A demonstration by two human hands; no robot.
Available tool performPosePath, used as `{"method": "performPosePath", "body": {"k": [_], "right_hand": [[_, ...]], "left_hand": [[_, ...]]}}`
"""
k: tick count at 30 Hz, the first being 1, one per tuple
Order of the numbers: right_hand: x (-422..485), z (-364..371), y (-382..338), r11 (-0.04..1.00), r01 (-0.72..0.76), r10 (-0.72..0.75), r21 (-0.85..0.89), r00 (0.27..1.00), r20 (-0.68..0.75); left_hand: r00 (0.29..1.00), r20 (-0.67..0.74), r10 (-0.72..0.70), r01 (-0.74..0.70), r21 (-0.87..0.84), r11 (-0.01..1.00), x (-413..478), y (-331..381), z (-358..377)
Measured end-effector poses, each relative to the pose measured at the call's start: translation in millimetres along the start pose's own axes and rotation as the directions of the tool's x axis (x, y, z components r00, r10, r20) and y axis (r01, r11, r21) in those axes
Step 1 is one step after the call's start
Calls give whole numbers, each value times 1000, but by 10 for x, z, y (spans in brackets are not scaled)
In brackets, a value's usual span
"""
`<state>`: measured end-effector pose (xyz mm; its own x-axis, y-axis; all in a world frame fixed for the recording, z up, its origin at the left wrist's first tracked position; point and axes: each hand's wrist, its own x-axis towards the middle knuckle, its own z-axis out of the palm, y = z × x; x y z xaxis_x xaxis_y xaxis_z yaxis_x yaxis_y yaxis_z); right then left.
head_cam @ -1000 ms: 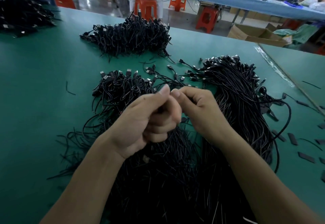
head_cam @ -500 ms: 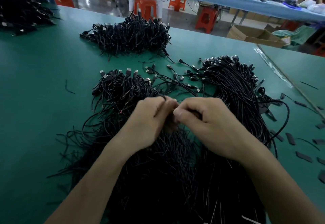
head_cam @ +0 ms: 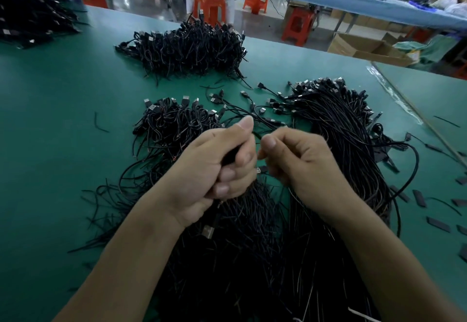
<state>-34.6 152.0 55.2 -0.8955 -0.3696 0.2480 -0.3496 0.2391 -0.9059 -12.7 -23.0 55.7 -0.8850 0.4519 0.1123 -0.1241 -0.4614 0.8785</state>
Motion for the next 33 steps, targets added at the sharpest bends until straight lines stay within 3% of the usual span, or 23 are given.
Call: {"method": "performPosePath", "body": {"k": [6, 9, 11, 15, 19, 23, 27, 29, 30, 31, 33], "right_hand": [[-122, 64, 169, 972, -162, 177, -167, 981, 79], [-176, 30, 150, 930, -242, 284, -278, 951, 121], [-196, 28, 100, 905, -192, 264, -381, 953, 147], [-174, 56, -23, 887, -121, 216, -445, 962, 168], [-134, 58, -151, 845, -63, 200, -532, 958, 204], [-77, 63, -323, 809, -23, 175, -588, 963, 203], [-21, -13, -546, 840, -12, 126, -543, 977, 174], [-29, -88, -657, 844, 14, 100, -536, 978, 184], [-36, -127, -709, 850, 28, 83, -525, 979, 185], [-37, -158, -747, 856, 44, 57, -514, 982, 180], [-7, -200, -755, 844, 86, -16, -530, 991, 134]], "left_hand": [[988, -58, 145, -156, -357, 921, 52, -67, -2], [967, -163, 193, -242, -375, 895, 104, -140, -16], [949, -223, 224, -293, -351, 890, 148, -200, -30], [882, -328, 339, -341, 52, 939, 210, -358, 2], [829, -265, 492, -344, 452, 823, 201, -422, 78], [750, -182, 636, -303, 760, 575, 159, -360, 94], [620, -70, 782, -201, 949, 245, 140, -243, 25], [629, -43, 776, -95, 987, 131, 125, -163, -86], [645, -70, 761, -32, 992, 118, 114, -132, -153], [672, -130, 729, 9, 986, 167, 98, -116, -221], [795, -288, 533, -7, 875, 483, 77, -103, -300]]}}
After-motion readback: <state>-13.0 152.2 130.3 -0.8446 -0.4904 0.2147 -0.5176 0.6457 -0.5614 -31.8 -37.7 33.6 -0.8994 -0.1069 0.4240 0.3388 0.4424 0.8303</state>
